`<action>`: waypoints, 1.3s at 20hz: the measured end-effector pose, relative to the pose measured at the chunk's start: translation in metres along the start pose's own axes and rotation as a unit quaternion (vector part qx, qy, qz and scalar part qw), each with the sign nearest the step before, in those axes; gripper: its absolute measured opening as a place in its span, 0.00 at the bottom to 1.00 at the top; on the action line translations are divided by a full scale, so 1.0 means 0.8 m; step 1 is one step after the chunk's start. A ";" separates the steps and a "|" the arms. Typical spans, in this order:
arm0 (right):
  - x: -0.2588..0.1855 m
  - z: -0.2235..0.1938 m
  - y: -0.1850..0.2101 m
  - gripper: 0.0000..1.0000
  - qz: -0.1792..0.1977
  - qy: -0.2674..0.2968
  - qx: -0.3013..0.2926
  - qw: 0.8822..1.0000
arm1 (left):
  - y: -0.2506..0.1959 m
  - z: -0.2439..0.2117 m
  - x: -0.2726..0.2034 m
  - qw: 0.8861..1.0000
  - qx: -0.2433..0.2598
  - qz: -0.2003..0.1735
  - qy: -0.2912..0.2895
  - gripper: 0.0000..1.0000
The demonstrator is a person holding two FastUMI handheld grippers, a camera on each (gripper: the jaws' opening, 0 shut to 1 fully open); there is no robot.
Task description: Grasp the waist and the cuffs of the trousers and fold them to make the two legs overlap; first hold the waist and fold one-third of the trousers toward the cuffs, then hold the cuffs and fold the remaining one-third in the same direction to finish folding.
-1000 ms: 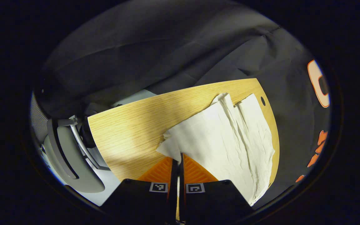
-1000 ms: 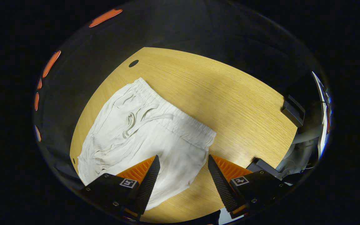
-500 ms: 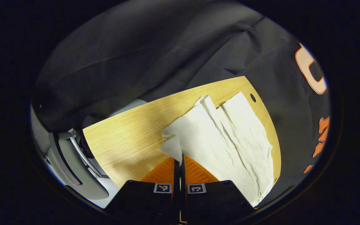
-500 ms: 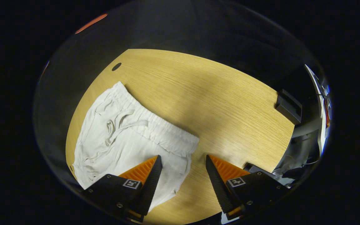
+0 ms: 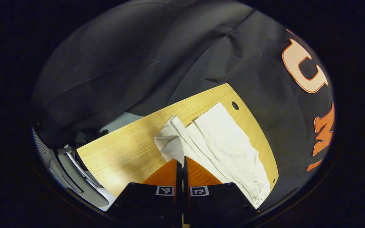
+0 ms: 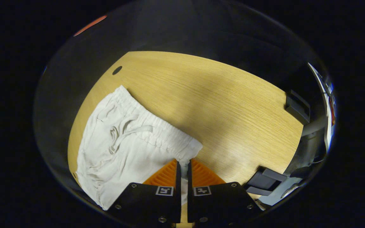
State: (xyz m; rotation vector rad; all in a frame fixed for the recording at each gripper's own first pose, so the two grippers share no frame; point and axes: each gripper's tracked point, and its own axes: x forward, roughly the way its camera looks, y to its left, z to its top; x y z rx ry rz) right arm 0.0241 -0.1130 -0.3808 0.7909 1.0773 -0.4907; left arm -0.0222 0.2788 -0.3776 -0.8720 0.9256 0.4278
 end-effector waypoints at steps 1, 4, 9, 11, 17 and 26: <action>-0.007 0.004 0.004 0.06 0.010 -0.001 0.008 1.000 | -0.010 0.006 -0.002 1.000 0.002 -0.008 -0.001 0.06; -0.032 0.016 0.021 0.04 0.037 -0.006 0.012 0.999 | -0.046 0.024 0.000 0.998 -0.032 -0.050 0.004 0.04; -0.058 0.040 0.043 0.04 0.028 -0.010 0.032 0.999 | -0.062 0.051 0.023 0.998 -0.012 -0.054 0.011 0.05; -0.066 0.043 0.055 0.04 0.026 -0.007 0.029 0.999 | -0.067 0.060 0.038 0.998 -0.005 -0.054 0.015 0.04; -0.074 0.058 0.095 0.04 0.035 0.008 0.036 0.999 | -0.096 0.090 0.071 0.997 0.029 -0.065 0.032 0.04; -0.075 0.075 0.137 0.04 0.058 0.021 0.110 0.992 | -0.144 0.106 0.130 0.992 0.014 -0.101 0.072 0.05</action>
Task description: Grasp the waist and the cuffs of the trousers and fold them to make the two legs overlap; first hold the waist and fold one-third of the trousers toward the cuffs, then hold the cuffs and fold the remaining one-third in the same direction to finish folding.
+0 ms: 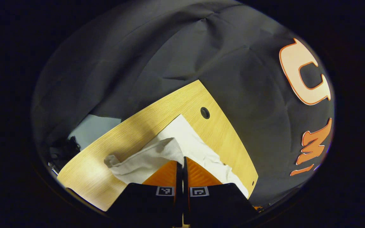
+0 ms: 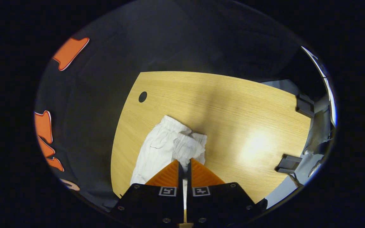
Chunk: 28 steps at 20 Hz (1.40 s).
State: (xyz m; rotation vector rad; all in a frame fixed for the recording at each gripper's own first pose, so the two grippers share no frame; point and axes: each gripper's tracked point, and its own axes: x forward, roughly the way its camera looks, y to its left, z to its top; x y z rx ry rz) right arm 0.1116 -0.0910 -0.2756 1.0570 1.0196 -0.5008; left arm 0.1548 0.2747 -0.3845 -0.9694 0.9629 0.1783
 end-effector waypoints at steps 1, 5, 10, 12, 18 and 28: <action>0.003 0.001 0.005 0.04 0.003 0.000 0.004 1.000 | 0.000 -0.001 0.011 1.000 0.009 0.003 0.003 0.04; 0.014 0.005 0.041 0.04 0.026 0.006 0.019 0.999 | -0.017 0.017 0.028 0.999 0.048 0.008 -0.005 0.04; 0.033 0.021 0.079 0.04 0.046 0.013 0.039 0.998 | -0.032 0.055 0.068 0.998 0.054 0.008 -0.025 0.04; 0.044 0.025 0.088 0.04 0.043 0.017 0.047 0.998 | -0.030 0.065 0.090 0.998 0.050 0.022 -0.023 0.04; 0.088 0.037 0.126 0.04 0.063 0.035 0.083 0.994 | -0.022 0.064 0.115 0.997 0.061 0.048 -0.012 0.04; 0.125 0.046 0.136 0.04 0.118 0.040 0.169 0.978 | -0.027 0.073 0.124 0.998 0.001 0.051 -0.035 0.05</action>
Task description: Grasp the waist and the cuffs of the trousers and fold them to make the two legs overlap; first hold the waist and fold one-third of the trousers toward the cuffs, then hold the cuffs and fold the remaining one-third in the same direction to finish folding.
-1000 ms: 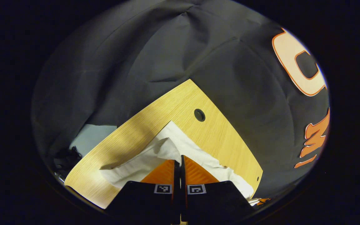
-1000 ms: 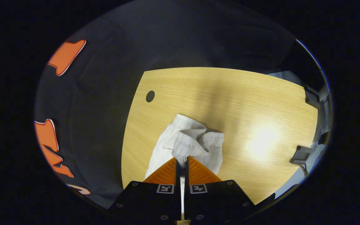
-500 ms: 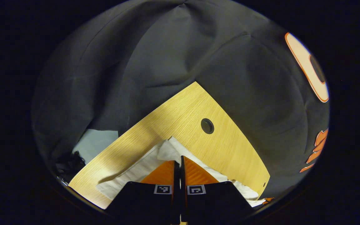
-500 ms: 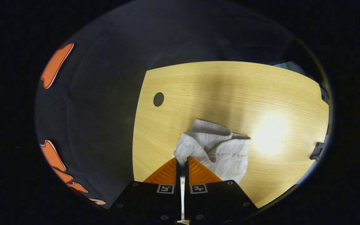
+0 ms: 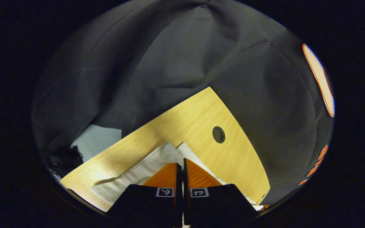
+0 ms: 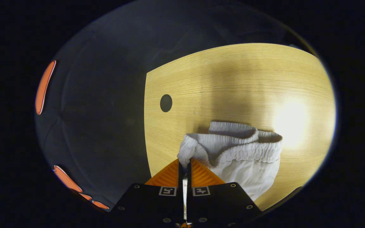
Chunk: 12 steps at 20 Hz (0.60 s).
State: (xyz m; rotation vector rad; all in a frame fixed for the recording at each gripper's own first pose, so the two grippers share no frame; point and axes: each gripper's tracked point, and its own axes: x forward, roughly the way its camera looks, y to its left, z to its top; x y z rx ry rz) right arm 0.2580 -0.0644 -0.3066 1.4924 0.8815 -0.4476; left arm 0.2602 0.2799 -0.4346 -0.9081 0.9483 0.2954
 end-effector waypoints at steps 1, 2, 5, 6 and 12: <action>0.000 -0.002 0.002 0.06 0.009 -0.003 -0.004 1.000 | 0.001 0.001 -0.002 1.000 0.004 -0.007 0.000 0.06; 0.003 -0.003 0.004 0.08 0.020 -0.008 -0.013 1.000 | -0.006 0.003 -0.004 1.000 0.009 -0.017 -0.001 0.07; -0.009 -0.015 0.008 0.35 0.038 -0.012 -0.047 0.998 | -0.018 0.002 -0.015 0.998 0.052 -0.025 0.001 0.36; -0.022 -0.013 0.008 0.45 0.035 -0.019 -0.065 0.997 | -0.024 0.000 -0.023 0.997 0.069 -0.028 0.003 0.46; -0.084 -0.009 -0.040 0.80 0.009 -0.050 -0.126 0.991 | -0.052 -0.002 -0.058 0.982 0.182 -0.052 0.008 0.99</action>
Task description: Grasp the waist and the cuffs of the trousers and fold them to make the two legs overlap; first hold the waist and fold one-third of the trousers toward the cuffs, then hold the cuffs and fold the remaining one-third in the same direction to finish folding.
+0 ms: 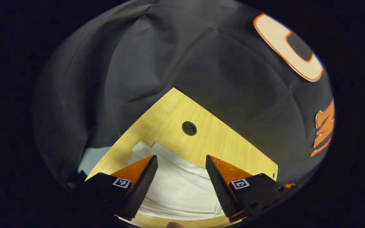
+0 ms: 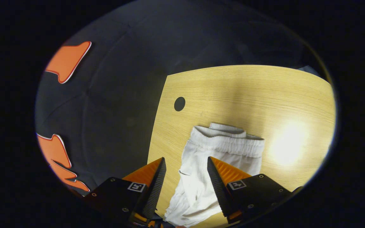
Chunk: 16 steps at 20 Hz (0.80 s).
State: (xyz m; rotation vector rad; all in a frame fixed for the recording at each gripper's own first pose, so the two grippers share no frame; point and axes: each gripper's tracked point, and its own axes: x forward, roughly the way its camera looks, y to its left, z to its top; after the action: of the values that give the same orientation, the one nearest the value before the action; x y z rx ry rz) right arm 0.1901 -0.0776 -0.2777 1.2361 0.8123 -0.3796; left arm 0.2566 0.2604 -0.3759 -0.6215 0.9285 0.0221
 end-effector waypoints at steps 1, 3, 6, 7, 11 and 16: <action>-0.008 0.001 -0.012 0.84 -0.007 -0.005 -0.002 1.000 | -0.004 -0.004 -0.003 1.000 0.019 -0.003 0.001 1.00; -0.020 0.002 -0.034 0.87 -0.021 -0.013 -0.009 1.000 | -0.014 -0.011 -0.009 0.998 0.055 -0.009 0.003 1.00; -0.030 -0.002 -0.068 0.89 -0.039 -0.013 -0.015 0.999 | -0.037 -0.023 -0.026 0.995 0.095 -0.025 0.008 1.00; -0.030 -0.002 -0.078 0.90 -0.044 -0.011 -0.013 0.999 | -0.045 -0.029 -0.032 0.994 0.106 -0.031 0.008 1.00; -0.018 -0.006 -0.121 0.92 -0.069 0.003 -0.019 0.997 | -0.090 -0.070 -0.063 0.989 0.142 -0.042 0.013 1.00; 0.021 -0.001 -0.129 0.92 -0.065 0.026 -0.017 0.997 | -0.135 -0.129 -0.106 0.987 0.157 -0.039 0.002 0.99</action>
State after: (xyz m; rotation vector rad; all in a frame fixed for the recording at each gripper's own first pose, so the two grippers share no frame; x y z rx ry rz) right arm 0.1329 -0.1068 -0.3600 1.1682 0.9430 -0.4388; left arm 0.1583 0.1389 -0.3047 -0.3640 0.8877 -0.1931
